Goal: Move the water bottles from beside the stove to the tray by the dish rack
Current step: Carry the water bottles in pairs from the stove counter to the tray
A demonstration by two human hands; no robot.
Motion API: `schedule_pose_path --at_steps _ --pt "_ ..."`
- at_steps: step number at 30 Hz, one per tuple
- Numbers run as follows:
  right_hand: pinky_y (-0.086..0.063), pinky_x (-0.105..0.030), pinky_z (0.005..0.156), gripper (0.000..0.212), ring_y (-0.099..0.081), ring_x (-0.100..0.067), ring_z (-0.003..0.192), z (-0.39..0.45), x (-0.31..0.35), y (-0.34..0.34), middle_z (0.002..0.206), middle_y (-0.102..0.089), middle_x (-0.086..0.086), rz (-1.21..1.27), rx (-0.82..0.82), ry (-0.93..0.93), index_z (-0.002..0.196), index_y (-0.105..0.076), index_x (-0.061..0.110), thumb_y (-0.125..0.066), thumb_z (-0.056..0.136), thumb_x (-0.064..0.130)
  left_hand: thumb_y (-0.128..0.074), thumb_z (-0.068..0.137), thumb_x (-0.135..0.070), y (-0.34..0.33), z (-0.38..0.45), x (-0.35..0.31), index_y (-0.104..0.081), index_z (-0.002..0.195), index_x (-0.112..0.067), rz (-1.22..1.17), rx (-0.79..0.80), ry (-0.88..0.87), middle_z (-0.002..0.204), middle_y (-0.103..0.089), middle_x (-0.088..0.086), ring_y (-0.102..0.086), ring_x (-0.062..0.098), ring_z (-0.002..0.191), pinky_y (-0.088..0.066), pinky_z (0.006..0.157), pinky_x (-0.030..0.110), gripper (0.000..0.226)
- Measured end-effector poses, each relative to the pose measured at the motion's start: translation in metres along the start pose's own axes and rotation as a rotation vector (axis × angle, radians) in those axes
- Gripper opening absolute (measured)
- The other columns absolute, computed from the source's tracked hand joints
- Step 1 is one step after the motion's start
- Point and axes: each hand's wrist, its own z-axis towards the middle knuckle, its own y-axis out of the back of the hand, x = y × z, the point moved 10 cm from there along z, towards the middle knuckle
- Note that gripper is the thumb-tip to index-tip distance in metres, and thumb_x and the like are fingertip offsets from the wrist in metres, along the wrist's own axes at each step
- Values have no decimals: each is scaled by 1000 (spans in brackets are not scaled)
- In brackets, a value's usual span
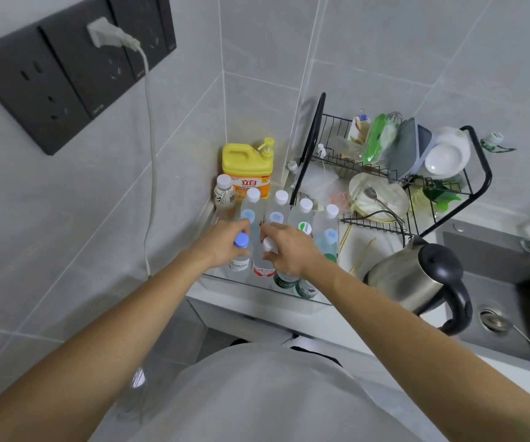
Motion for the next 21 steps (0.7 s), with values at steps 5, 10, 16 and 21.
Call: schedule_pose_path --at_steps 5,10,16,21 --pt "-45 -38 75 33 -60 -36 106 -4 1 -3 122 -61 -4 9 -15 -16 118 -51 18 -72 94 28 -84 82 -25 1 2 1 -50 91 -23 15 -16 5 88 -63 3 -60 28 81 -40 63 33 35" --pt "-44 -39 80 36 -60 -34 111 -6 2 1 126 -61 -5 16 -2 -23 125 -52 18 -71 96 28 -83 81 -27 1 3 0 -48 89 -24 21 -6 14 88 -63 2 -61 27 81 -45 65 36 36" --pt "-49 -43 83 36 -60 -35 111 -3 1 2 126 -64 -7 13 8 -58 125 -52 19 -71 95 30 -85 78 -24 2 3 0 -49 86 -23 5 -8 17 83 -62 1 -60 27 79 -44 64 36 37" --pt "-51 -44 84 35 -61 -36 111 -1 -2 2 123 -66 -9 6 15 -86 122 -54 18 -72 95 32 -85 78 -22 2 4 0 -50 87 -19 -4 -11 14 84 -62 3 -58 26 78 -34 58 31 36"
